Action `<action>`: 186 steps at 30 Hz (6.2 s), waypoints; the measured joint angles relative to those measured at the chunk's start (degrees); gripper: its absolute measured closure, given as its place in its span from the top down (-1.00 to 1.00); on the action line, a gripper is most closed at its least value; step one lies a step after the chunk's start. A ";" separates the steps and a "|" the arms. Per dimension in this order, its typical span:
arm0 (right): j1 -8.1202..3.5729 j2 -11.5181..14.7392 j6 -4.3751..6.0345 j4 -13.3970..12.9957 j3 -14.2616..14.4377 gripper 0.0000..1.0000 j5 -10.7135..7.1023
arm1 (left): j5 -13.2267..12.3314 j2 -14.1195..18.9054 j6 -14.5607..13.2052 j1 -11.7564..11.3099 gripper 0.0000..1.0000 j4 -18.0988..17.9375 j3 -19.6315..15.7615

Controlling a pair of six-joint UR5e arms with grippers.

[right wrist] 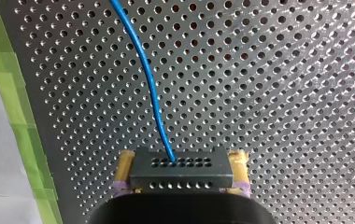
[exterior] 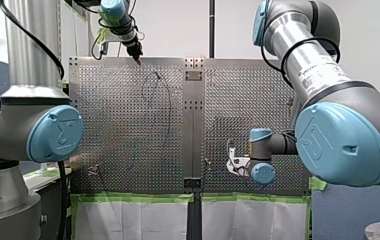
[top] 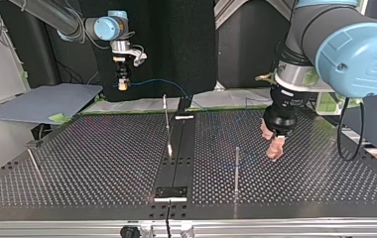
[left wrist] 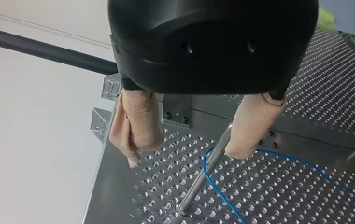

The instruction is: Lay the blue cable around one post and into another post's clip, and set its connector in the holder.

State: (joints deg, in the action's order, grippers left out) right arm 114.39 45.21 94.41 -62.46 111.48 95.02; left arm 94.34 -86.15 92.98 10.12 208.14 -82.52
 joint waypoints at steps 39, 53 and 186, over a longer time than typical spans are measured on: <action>0.23 0.06 -0.37 0.63 -0.07 -1.00 0.00 | -7.67 -2.08 7.54 9.64 1.00 -13.48 -14.76; 0.38 3.85 -0.83 3.97 0.01 -1.00 -0.01 | 0.49 -10.29 15.64 17.95 1.00 -21.81 -23.06; 5.12 11.81 3.83 5.16 1.60 -1.00 -3.74 | -1.02 -41.16 41.47 27.50 1.00 -82.62 -30.04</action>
State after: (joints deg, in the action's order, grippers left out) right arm 119.51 57.02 98.25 -57.30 113.09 91.28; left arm 93.32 -127.31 134.45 37.62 125.52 -112.56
